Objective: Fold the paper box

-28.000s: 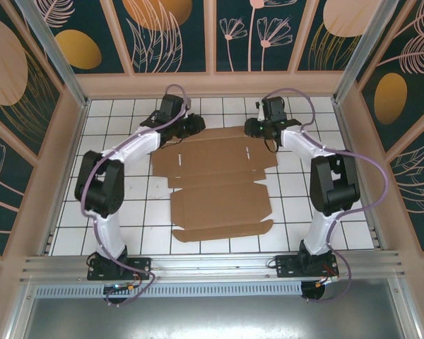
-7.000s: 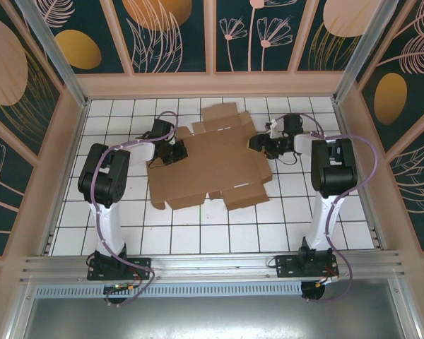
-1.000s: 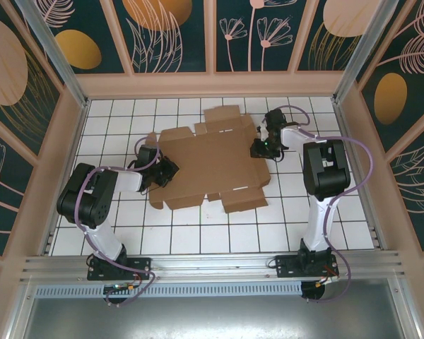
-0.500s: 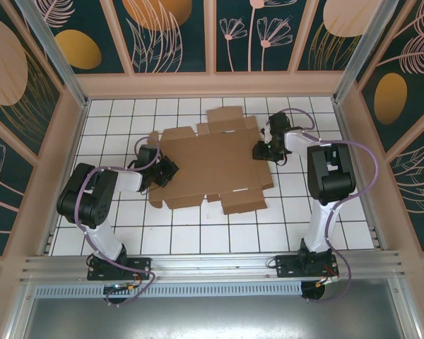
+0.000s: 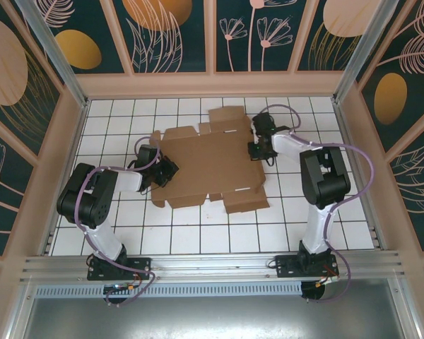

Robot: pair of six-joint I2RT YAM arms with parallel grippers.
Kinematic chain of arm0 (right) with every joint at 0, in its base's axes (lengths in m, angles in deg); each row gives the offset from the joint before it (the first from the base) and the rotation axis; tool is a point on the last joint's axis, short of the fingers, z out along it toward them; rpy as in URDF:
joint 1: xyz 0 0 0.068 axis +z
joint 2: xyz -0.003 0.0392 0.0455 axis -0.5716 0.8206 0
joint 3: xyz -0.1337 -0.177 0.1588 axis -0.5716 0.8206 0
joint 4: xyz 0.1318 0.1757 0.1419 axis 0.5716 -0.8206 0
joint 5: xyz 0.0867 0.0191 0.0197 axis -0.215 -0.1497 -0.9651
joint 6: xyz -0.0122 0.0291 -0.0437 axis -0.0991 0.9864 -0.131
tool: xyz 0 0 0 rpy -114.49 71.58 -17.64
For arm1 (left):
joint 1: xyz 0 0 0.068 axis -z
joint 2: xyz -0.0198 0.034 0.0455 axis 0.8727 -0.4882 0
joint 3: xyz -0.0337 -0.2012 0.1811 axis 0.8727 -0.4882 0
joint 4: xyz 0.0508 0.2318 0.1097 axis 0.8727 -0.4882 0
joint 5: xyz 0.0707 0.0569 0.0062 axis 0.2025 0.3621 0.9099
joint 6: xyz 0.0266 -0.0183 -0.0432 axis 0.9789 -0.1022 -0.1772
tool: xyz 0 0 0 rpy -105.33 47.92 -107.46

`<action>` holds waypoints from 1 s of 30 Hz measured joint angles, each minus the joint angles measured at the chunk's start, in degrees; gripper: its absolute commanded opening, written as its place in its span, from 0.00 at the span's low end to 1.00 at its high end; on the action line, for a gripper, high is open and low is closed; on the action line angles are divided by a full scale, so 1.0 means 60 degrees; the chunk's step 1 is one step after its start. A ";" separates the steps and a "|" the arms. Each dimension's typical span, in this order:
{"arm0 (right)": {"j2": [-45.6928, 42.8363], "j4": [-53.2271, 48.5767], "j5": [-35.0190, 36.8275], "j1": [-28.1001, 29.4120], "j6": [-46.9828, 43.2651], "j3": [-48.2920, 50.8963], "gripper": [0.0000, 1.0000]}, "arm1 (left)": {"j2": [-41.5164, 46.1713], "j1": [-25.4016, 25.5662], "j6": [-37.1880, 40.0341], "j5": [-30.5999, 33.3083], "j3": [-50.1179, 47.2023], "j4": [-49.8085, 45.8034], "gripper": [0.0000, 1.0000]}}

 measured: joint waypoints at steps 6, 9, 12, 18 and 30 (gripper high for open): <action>-0.0160 0.0219 0.1876 0.1042 -0.0911 -0.0022 0.04 | 0.1071 -0.0011 0.0244 -0.0725 0.0725 -0.0160 0.43; -0.0652 0.0528 0.2299 0.1410 -0.1610 -0.0022 0.03 | 0.1428 -0.0007 0.0189 -0.1319 0.1570 0.0313 0.52; -0.1162 0.1009 0.2728 0.1902 -0.2310 -0.0044 0.01 | 0.1421 0.0011 -0.0011 -0.1843 0.2401 0.0907 0.60; -0.1242 0.1304 0.3242 0.2554 -0.3162 -0.0510 0.00 | 0.0637 0.0419 -0.0350 -0.2269 0.3996 0.1195 0.63; -0.1231 0.1326 0.3942 0.3078 -0.3818 -0.1111 0.00 | -0.0801 0.0954 -0.0747 -0.2277 0.5107 0.0845 0.64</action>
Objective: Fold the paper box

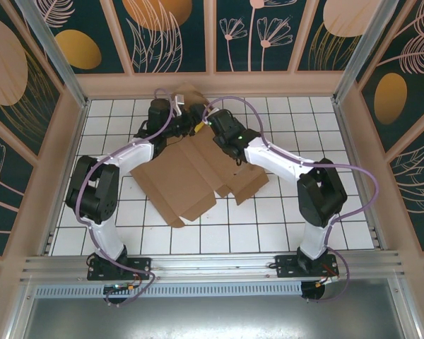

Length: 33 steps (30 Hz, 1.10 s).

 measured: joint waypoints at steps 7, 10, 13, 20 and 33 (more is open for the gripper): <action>0.0015 0.0113 0.0197 0.0328 -0.0182 -0.0007 0.00 | -0.0259 -0.0015 -0.0270 0.0044 0.0401 0.0004 0.58; 0.0015 0.0237 0.0229 0.0361 -0.0321 0.0007 0.00 | -0.0324 -0.0015 -0.0361 0.0047 0.0455 0.0040 0.50; 0.0015 0.0401 0.0240 0.0379 -0.0419 0.0084 0.00 | -0.0433 -0.0015 -0.0455 0.0044 0.0463 0.0055 0.38; 0.0015 0.0681 0.0561 0.0506 -0.1013 0.0404 0.02 | -0.0816 0.0004 -0.0186 -0.0149 0.0736 -0.0211 0.12; -0.0696 0.0678 -0.0117 0.0758 -0.1137 0.0441 0.63 | -0.0816 -0.0430 -0.0510 -0.0448 -0.0339 0.1184 0.00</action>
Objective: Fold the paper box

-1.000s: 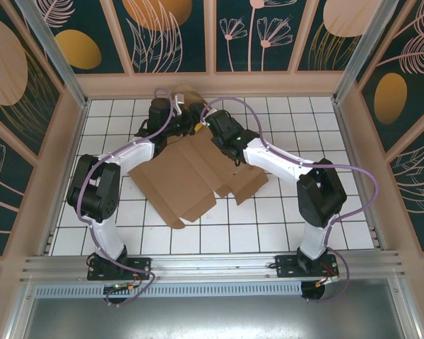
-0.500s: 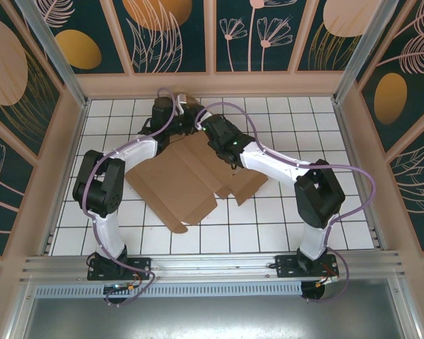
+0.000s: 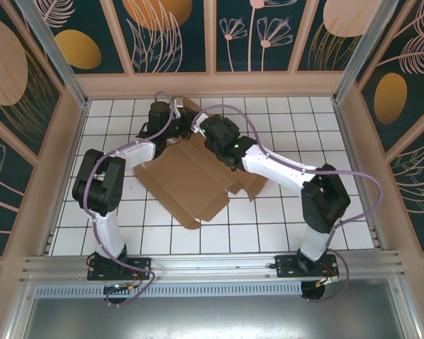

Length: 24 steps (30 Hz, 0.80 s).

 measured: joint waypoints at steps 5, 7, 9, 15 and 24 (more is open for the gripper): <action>-0.1384 -0.0233 -0.1217 -0.0029 0.1220 0.0000 0.56 | 0.0000 -0.0437 -0.0798 0.0018 -0.1406 0.1843 0.00; -0.1814 -0.0266 -0.1650 -0.0084 0.1949 0.0000 0.55 | 0.0018 -0.0466 -0.1027 0.0102 -0.1858 0.2696 0.00; -0.2120 -0.0255 -0.2244 -0.0306 0.2827 0.0084 0.57 | 0.0066 -0.0463 -0.1253 0.0175 -0.2379 0.3628 0.00; -0.2295 -0.0597 -0.4014 -0.1763 0.4426 0.0922 0.66 | 0.0073 -0.0463 -0.1781 0.0069 -0.3348 0.5858 0.00; -0.1519 -0.1275 -0.6488 -0.2495 0.4838 0.0973 0.67 | 0.0073 -0.0466 -0.2098 -0.0197 -0.3763 0.7424 0.00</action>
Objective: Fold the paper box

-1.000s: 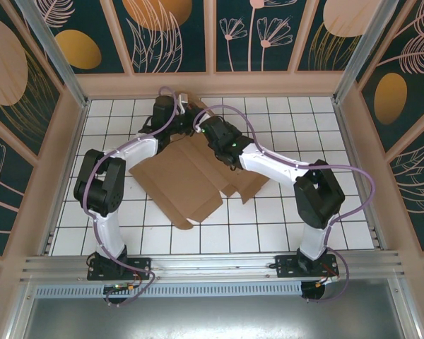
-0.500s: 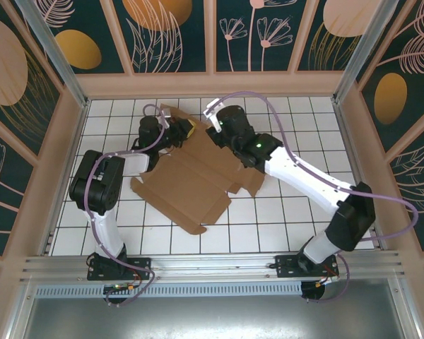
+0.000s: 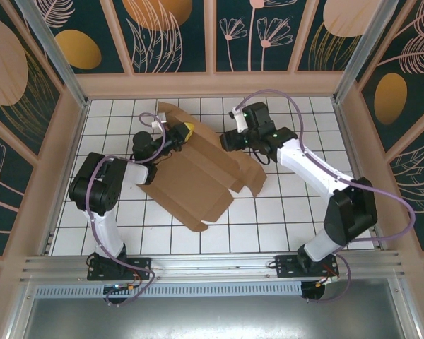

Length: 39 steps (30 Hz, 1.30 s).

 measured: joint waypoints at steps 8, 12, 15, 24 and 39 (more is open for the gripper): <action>0.0576 0.0102 -0.0958 -0.0015 0.0073 0.0000 0.57 | -0.0164 -0.0109 0.0004 -0.0211 -0.0131 -0.0233 0.10; 0.0645 0.0317 -0.1202 -0.0011 0.0102 0.0080 0.50 | -0.0160 -0.0120 0.0186 -0.0328 -0.0135 -0.0539 0.29; 0.0652 0.0455 -0.1322 -0.0004 0.0175 0.0153 0.48 | -0.0135 -0.0102 0.0302 -0.0488 -0.0135 -0.0776 0.34; 0.0652 0.0648 -0.1512 -0.0004 0.0175 0.0255 0.46 | 0.0219 -0.0102 0.0772 -0.0816 -0.0149 -0.1559 0.33; 0.0652 0.0729 -0.1596 -0.0004 0.0197 0.0313 0.51 | 0.0000 0.0419 0.0448 -0.0619 0.0153 -0.1606 0.00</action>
